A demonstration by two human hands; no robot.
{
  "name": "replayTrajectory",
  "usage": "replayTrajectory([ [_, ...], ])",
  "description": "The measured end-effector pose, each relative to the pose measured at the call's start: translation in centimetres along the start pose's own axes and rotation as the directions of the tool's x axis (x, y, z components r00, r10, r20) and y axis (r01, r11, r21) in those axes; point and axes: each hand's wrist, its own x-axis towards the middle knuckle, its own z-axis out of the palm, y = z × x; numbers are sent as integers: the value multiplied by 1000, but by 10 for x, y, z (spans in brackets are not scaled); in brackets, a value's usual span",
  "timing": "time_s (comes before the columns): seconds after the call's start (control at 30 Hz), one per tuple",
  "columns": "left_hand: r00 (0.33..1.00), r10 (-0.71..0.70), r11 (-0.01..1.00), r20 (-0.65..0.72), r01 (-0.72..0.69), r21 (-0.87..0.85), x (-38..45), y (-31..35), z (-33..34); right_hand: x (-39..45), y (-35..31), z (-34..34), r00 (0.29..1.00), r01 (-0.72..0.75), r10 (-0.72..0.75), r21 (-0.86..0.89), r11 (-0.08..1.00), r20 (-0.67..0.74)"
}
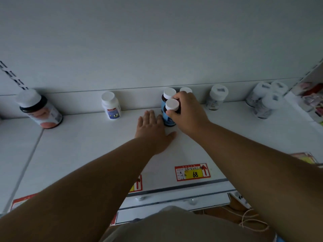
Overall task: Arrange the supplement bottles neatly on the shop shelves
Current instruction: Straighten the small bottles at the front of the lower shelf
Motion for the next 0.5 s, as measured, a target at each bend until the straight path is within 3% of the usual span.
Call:
replayTrajectory([
  [0.27, 981, 156, 972, -114, -173, -158, -28, -22, -22, -36, -22, -17, 985, -123, 121, -12, 992, -127],
  [0.5, 937, 217, 956, -273, -260, -136, -94, -33, -38, -94, -53, -33, 975, -39, 48, 43, 998, -217],
])
